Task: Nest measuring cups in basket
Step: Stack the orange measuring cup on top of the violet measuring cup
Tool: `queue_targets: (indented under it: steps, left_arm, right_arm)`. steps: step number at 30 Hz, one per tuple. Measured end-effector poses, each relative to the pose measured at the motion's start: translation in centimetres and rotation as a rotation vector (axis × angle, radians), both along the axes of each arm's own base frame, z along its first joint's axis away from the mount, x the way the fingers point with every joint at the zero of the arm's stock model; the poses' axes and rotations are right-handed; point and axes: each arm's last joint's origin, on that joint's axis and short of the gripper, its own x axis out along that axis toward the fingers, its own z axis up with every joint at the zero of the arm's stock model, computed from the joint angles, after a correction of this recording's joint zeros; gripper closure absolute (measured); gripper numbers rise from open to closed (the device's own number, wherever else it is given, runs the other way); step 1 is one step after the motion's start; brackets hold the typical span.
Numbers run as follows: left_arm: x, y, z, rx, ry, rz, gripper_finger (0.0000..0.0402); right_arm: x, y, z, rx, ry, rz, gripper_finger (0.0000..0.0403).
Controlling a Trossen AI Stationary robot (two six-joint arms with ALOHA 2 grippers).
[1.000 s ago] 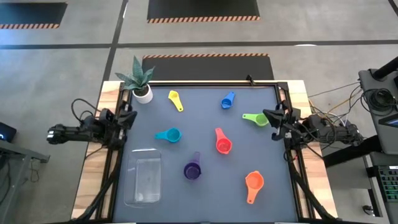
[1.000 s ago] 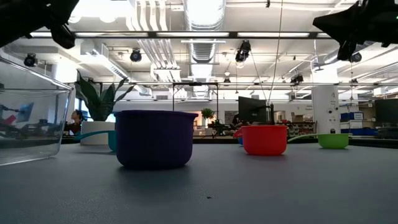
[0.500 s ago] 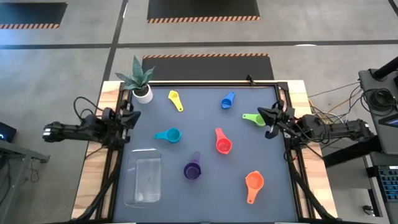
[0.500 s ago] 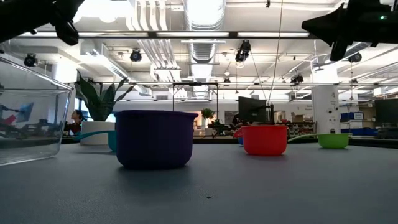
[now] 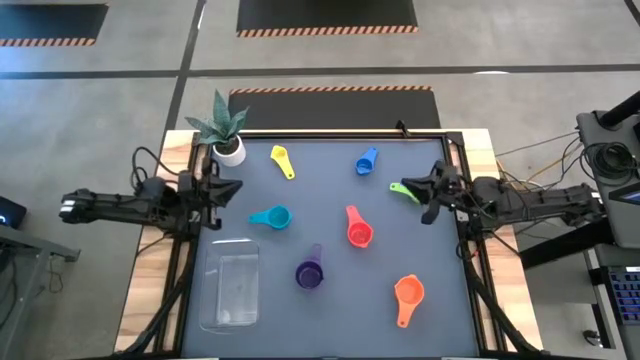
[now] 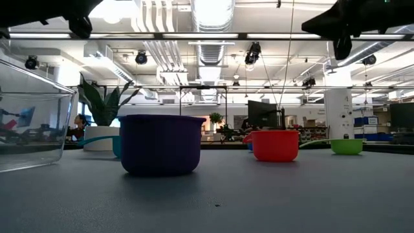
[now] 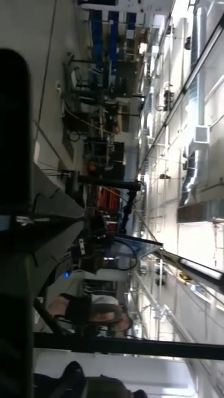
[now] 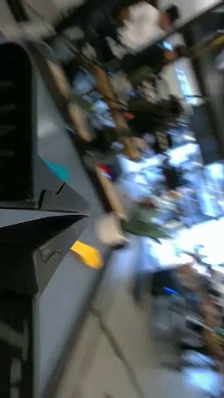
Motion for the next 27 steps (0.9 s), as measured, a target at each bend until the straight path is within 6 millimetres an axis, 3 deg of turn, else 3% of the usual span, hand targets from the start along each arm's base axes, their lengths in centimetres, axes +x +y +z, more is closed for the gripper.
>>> queue_targets:
  steps: [7,15,27]
  left_arm:
    - [0.1,0.0,-0.1,0.0,0.011,0.001,0.0402]
    - [0.1,0.0,-0.1,-0.001,0.009,0.003,0.0402]
    - [0.1,0.0,-0.1,0.022,0.012,0.012,0.0402]
  right_arm:
    - [1.5,0.8,1.2,0.223,0.145,0.142,0.0394]
    - [3.5,2.0,1.7,0.461,0.29,0.172,0.0394]
    - [5.0,4.7,0.7,0.761,0.579,0.203,0.0394]
